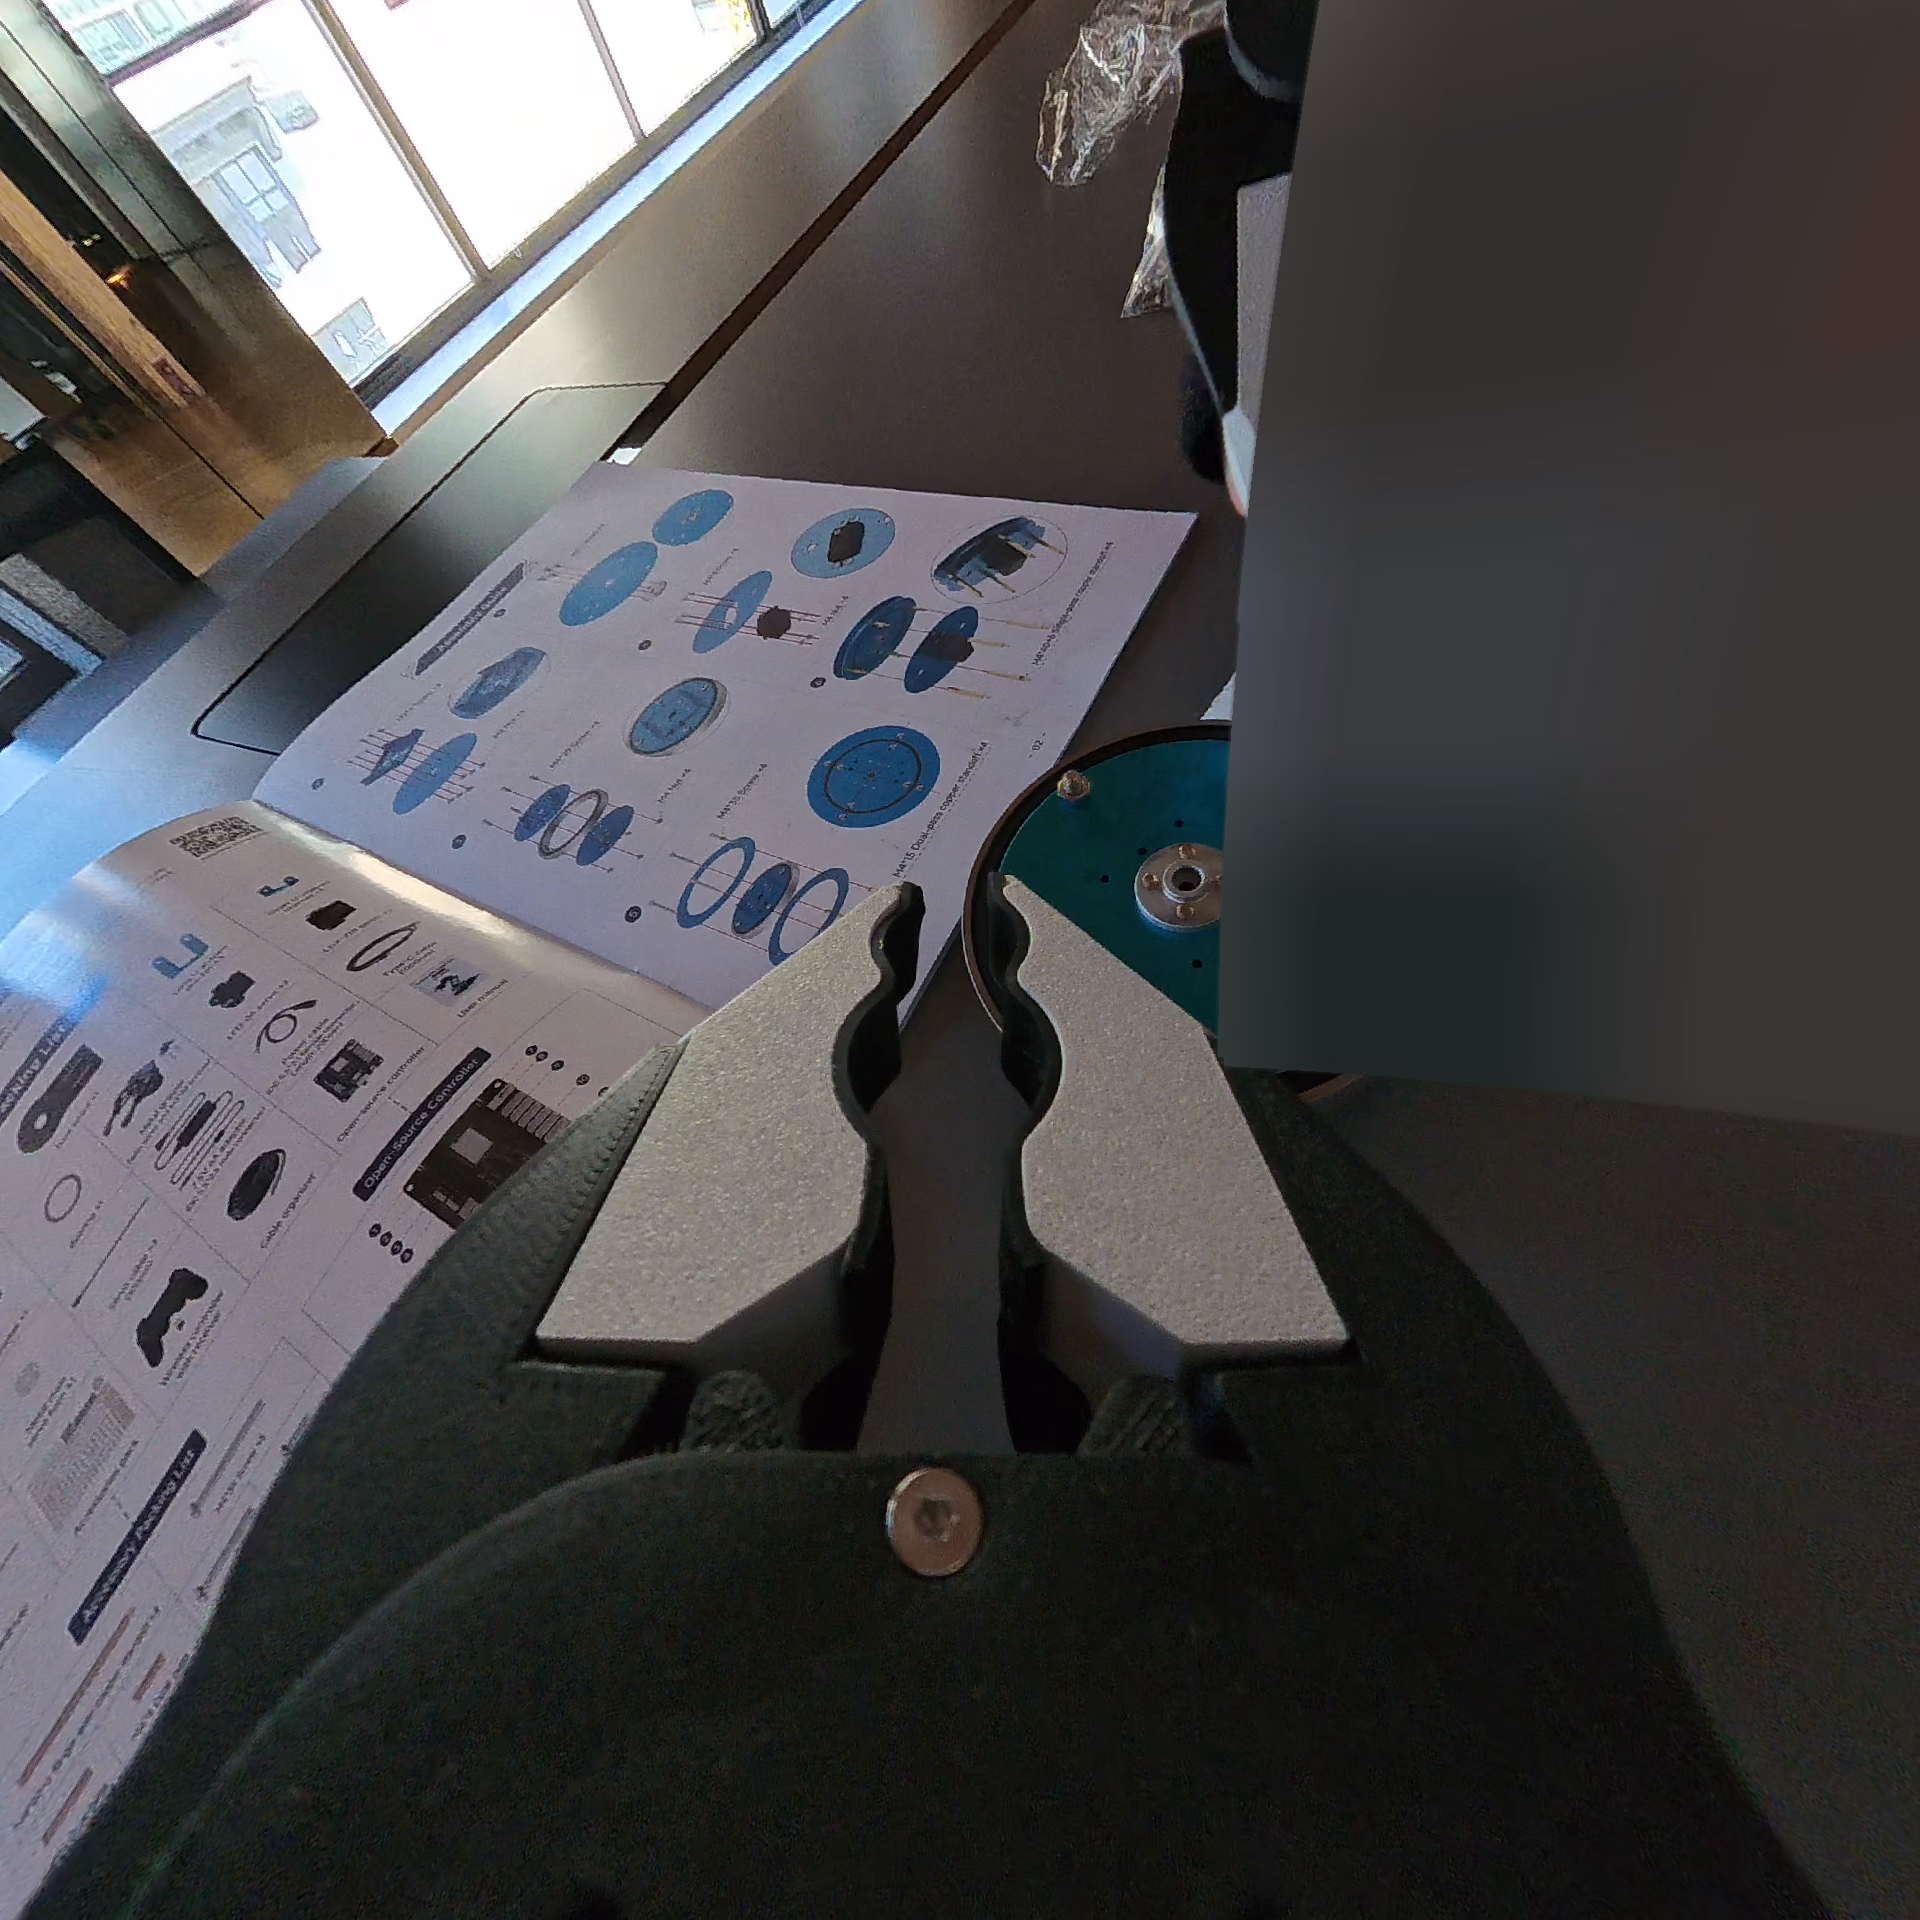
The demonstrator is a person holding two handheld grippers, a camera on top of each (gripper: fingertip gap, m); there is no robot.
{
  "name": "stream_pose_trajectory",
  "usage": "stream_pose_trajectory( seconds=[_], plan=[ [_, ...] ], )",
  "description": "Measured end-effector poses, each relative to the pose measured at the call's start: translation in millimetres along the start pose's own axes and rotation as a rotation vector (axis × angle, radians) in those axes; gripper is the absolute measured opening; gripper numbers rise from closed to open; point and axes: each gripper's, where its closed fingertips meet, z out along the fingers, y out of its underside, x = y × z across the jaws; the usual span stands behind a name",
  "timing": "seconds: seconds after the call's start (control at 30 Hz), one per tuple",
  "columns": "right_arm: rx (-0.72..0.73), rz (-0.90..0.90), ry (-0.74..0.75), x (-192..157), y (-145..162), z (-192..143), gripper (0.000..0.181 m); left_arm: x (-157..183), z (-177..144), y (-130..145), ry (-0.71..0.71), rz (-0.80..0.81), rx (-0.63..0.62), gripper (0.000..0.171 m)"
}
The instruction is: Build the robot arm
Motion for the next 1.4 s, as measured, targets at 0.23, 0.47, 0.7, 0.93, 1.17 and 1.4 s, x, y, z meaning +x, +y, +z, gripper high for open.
stream_pose_trajectory(
  seconds=[0.23, 0.47, 0.7, 0.93, 1.17, 1.4],
  plan=[
    [-0.031, 0.01, -0.001, 1, 4, 9, 0.036, 1, 0, 0, 0.002, 0.001, 0.0, 0.012],
    [0.007, 0.023, 0.004, 4, -1, 1, 0.02, -1, -1, -2, -0.001, -0.004, 0.01, 0.012],
    [-0.035, 0.007, -0.001, 0, 3, 6, 0.026, 0, -1, -3, 0.001, -0.001, 0.012, 0.012],
    [-0.014, -0.002, 0.034, 6, 2, 8, 0.038, 1, -1, -3, 0.002, 0.003, 0.01, 0.013],
    [-0.03, -0.013, 0.003, 0, 3, 3, 0.015, 0, -2, -4, -0.003, 0.001, 0.014, 0.013],
    [-0.033, -0.013, 0.015, 3, 5, 10, 0.029, 1, -1, -2, 0.0, 0.003, 0.009, 0.013]
  ],
)
